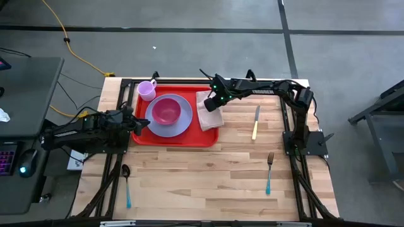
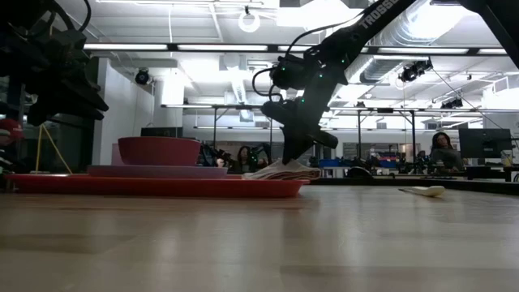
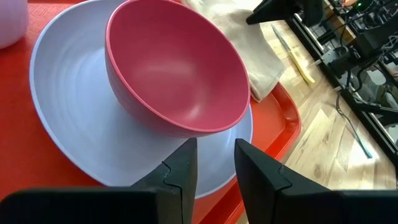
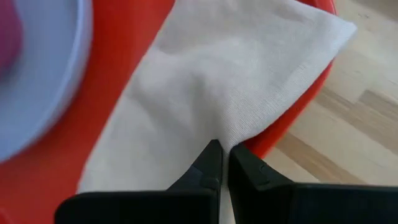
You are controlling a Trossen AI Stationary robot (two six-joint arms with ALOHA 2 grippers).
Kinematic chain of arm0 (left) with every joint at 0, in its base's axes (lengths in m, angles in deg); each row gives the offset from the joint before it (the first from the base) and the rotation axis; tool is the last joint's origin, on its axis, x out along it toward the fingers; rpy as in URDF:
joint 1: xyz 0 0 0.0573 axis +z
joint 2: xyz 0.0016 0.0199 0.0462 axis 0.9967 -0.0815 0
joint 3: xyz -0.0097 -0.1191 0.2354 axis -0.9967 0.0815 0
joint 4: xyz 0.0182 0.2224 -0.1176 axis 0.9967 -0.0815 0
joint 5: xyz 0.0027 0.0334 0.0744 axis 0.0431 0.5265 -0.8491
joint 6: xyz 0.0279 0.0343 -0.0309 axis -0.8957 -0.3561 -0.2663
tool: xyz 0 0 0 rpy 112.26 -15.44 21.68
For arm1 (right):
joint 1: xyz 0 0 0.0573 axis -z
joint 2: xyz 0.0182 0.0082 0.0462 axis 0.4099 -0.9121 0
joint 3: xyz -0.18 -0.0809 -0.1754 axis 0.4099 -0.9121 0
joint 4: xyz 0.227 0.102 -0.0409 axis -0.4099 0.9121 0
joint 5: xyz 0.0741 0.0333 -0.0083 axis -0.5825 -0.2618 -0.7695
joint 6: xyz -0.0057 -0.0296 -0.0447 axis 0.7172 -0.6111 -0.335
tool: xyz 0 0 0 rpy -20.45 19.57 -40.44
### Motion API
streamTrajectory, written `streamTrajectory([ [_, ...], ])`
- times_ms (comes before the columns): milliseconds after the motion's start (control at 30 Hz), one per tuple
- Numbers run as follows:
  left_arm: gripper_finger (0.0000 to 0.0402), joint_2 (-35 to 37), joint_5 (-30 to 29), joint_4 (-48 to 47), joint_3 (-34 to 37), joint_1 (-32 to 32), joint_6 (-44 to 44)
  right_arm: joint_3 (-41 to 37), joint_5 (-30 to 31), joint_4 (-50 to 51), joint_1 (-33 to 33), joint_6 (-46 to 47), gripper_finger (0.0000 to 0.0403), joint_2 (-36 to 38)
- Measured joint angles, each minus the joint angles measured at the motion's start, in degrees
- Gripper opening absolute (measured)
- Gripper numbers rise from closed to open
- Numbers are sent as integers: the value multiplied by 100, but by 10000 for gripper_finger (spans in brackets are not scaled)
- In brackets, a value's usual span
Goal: Set up tray
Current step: Put the white table napkin on the red serving tray to the right of the purple plate
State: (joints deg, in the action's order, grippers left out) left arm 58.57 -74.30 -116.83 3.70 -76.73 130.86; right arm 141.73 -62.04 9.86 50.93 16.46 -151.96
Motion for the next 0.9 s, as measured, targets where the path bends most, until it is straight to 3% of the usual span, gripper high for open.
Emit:
streamTrajectory([
  [267, 138, 0, -4, 0, 0, 0, 1, 0, -359, -113, 16, 751, 0, 0],
  [700, 138, 0, -19, 0, 2, 0, 0, 0, -29, 262, 75, 607, 0, 0],
  [900, 138, 0, -18, 0, 2, 0, 0, 0, -253, 580, 42, 986, 0, 0],
])
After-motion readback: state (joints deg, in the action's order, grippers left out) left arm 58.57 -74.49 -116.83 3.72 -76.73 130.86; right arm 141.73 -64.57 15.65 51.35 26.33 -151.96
